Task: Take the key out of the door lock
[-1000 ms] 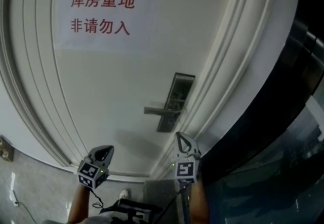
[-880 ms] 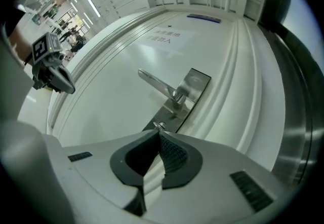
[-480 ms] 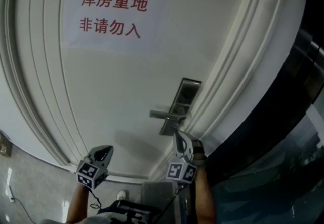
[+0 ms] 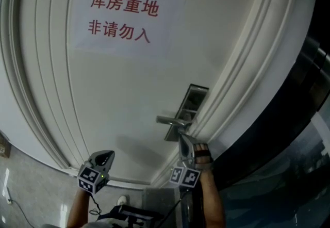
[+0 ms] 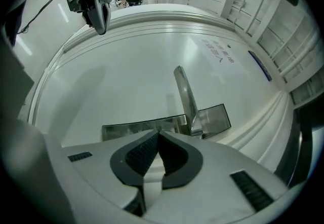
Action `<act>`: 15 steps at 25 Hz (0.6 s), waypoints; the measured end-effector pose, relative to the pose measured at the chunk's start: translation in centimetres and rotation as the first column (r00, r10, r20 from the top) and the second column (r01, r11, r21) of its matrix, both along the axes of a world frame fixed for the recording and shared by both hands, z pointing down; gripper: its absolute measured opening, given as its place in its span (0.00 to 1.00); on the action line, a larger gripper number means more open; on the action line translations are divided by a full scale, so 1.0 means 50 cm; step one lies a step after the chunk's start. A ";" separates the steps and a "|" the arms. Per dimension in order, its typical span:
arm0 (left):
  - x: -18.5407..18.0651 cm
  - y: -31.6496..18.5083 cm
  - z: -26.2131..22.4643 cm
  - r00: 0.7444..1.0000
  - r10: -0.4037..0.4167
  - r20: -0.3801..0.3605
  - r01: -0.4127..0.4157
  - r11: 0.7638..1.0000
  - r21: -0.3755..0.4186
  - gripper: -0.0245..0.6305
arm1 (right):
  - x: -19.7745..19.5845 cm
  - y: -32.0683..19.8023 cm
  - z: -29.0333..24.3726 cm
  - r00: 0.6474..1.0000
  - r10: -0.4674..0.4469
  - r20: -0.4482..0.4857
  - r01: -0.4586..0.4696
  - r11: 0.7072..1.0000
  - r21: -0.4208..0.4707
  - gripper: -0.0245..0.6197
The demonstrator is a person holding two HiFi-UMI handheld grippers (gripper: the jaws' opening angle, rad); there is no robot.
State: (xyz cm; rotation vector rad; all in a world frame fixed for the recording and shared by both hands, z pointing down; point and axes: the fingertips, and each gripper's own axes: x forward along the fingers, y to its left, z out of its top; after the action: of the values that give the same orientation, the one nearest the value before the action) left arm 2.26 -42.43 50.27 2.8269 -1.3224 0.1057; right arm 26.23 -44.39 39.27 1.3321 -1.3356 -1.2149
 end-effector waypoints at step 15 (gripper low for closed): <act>-0.012 -0.007 0.004 1.000 -0.011 0.003 0.011 1.000 0.002 0.05 | 0.004 -0.031 0.012 0.993 0.029 -0.116 -0.031 0.999 -0.017 0.15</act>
State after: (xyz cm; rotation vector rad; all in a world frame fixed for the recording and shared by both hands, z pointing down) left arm 1.66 -42.79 50.47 2.8216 -1.3395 0.1090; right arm 26.44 -45.95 39.85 1.2446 -1.2380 -1.2371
